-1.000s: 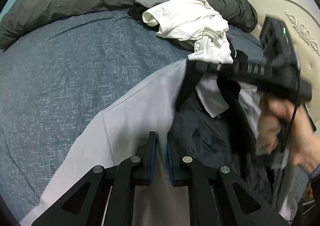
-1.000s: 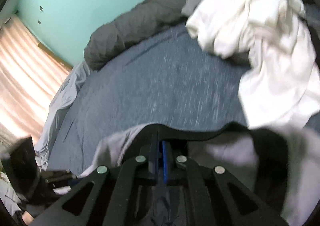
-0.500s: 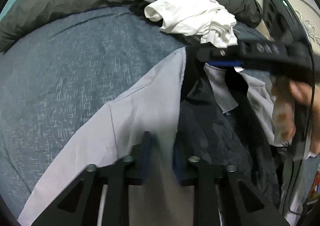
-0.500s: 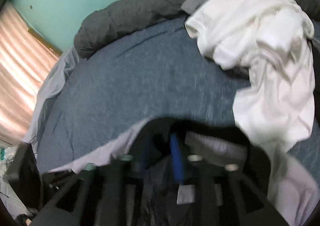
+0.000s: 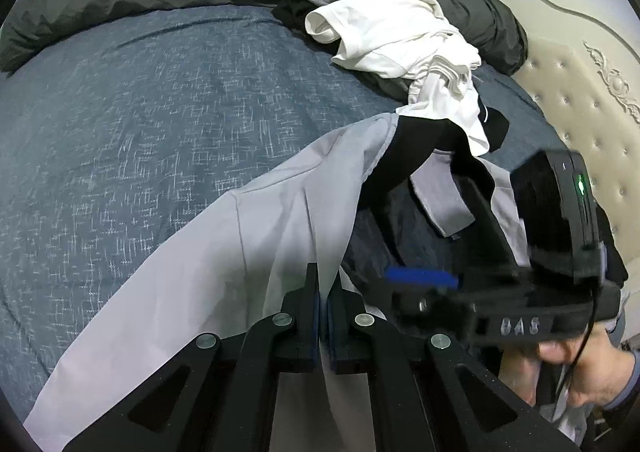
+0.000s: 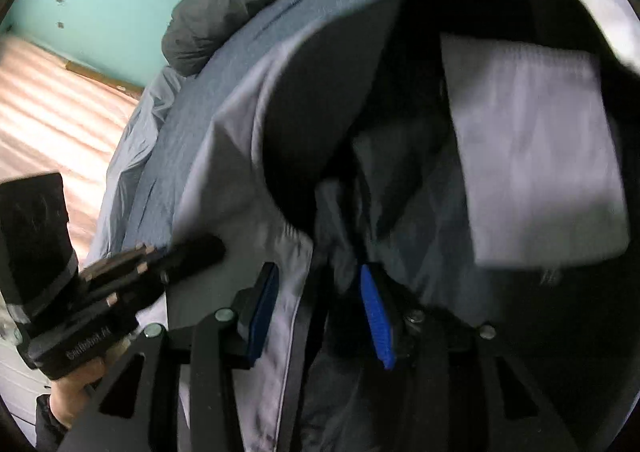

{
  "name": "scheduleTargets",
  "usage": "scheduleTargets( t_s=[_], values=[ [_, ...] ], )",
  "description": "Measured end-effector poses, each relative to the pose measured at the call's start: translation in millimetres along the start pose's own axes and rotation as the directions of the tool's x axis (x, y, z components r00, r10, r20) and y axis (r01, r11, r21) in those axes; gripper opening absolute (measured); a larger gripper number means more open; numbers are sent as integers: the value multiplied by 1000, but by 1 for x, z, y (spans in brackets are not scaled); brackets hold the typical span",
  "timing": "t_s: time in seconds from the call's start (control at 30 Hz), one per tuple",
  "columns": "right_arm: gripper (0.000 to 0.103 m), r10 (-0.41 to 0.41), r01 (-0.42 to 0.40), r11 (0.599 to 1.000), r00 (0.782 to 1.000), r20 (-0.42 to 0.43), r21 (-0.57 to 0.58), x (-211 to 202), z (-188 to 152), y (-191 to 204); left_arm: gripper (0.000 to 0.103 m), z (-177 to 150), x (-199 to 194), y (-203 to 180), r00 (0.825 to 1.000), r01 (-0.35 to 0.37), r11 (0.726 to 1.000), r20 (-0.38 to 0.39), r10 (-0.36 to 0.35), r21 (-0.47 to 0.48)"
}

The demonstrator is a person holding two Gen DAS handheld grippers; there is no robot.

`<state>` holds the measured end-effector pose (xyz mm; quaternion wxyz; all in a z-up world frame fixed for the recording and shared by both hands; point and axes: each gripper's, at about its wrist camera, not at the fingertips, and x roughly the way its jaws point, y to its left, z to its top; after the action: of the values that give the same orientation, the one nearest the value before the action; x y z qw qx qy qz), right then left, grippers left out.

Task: Fold clothes

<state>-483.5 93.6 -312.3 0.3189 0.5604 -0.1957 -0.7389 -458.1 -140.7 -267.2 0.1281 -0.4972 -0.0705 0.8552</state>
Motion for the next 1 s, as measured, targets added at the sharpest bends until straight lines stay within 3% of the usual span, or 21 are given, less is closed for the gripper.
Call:
scheduleTargets(
  t_s=[0.07, 0.13, 0.17, 0.23, 0.27, 0.37, 0.57, 0.67, 0.83, 0.87, 0.97, 1.0],
  values=[
    [43, 9, -9, 1000, 1000, -10, 11, 1, -7, 1, 5, -1, -2, 1, 1000, -2, 1000, -3, 2, -13],
    [43, 6, -6, 1000, 1000, -18, 0, 0, -10, 4, 22, -3, -7, 2, 1000, -14, 1000, 2, 14, -24],
    [43, 3, -3, 1000, 1000, -24, -10, 0, -11, 5, 25, -4, -10, 2, 1000, -18, 999, 5, 18, -30],
    [24, 3, -4, 1000, 999, -36, -25, 1, -13, 8, 31, -4, -19, 3, 1000, -25, 999, 13, 26, -40],
    [20, 4, -5, 999, 999, -42, -33, 1, -14, 9, 35, -5, -22, 3, 999, -30, 999, 19, 30, -42],
    [8, 17, -19, 999, 999, -47, -42, -3, -20, 12, 36, -5, -34, 4, 998, -40, 998, 38, 42, -46],
    [3, 13, -10, 997, 999, 34, -78, -35, -25, 16, 36, -6, -51, 0, 997, -44, 998, 63, 47, -47],
    [3, -50, 65, 990, 991, 124, -122, -65, -30, 22, 36, -8, -53, -9, 998, -35, 999, 56, 37, -33],
    [2, -239, 281, 941, 947, 216, -189, -94, -43, 33, 44, -13, -42, -34, 999, -17, 1000, 35, 17, -4],
    [2, -271, 312, 927, 940, 206, -206, -91, -45, 32, 44, -14, -37, -38, 1000, -9, 1000, 22, 9, 6],
    [3, -263, 280, 943, 958, 112, -182, -72, -43, 10, 44, -17, -18, -48, 1000, -17, 999, -22, 17, 27],
    [5, -274, 294, 940, 953, 131, -170, -77, -41, 4, 45, -17, -14, -48, 999, -24, 999, -29, 25, 31]
  ],
)
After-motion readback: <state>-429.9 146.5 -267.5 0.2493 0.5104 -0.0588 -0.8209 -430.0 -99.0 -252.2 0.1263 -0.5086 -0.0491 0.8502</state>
